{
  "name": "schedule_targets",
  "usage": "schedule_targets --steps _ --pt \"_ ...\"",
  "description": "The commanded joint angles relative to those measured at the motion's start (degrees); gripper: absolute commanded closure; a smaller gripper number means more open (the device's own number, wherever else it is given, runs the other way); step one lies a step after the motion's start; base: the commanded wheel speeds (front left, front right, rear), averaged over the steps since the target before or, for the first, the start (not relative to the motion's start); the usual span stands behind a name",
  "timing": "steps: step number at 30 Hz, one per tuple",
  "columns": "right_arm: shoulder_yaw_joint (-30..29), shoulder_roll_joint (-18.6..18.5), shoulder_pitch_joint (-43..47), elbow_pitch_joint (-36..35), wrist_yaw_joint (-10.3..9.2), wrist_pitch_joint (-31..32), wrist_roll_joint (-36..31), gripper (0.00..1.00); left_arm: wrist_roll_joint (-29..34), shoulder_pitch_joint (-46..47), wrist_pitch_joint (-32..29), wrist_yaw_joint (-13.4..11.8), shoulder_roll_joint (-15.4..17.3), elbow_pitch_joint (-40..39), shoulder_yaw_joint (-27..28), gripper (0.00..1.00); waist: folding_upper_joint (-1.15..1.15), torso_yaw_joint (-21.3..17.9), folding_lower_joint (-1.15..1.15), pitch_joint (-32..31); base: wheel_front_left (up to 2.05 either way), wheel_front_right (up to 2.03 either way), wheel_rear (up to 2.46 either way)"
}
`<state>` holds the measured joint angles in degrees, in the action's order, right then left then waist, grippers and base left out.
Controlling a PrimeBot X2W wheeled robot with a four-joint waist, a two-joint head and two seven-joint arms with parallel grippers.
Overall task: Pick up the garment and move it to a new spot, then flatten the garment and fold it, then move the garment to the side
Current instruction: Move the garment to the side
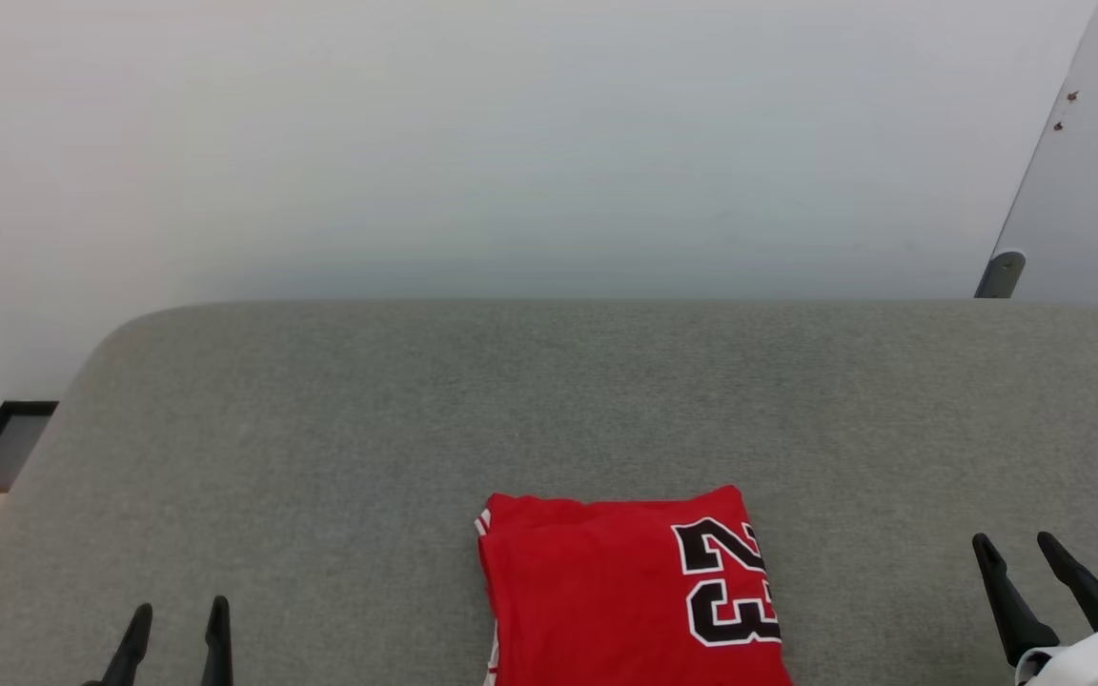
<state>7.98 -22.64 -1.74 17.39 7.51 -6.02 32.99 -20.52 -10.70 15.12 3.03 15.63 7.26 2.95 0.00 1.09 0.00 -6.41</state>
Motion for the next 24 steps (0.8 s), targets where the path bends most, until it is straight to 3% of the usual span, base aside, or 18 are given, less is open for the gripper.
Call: schedule_targets --steps 1,13,24 --pt "-0.1 0.3 0.7 -0.4 -0.05 0.2 -0.5 0.0 -0.1 -0.3 0.0 -0.1 0.0 0.0 -0.1 0.0 0.0 0.3 0.0 0.1 0.0 0.0 0.0" --pt "4.6 1.7 -0.6 -3.0 -0.05 4.7 0.2 0.0 -0.3 0.3 -0.4 -0.9 0.5 -0.4 -0.1 0.0 0.0 6.8 0.0 1.3 0.0 0.0 0.0" --pt "8.5 1.5 -3.3 1.4 -0.05 12.8 1.6 0.0 -0.4 1.2 -1.6 -0.8 0.4 -1.5 -1.8 0.0 0.0 14.8 0.0 3.4 0.0 0.0 0.0"
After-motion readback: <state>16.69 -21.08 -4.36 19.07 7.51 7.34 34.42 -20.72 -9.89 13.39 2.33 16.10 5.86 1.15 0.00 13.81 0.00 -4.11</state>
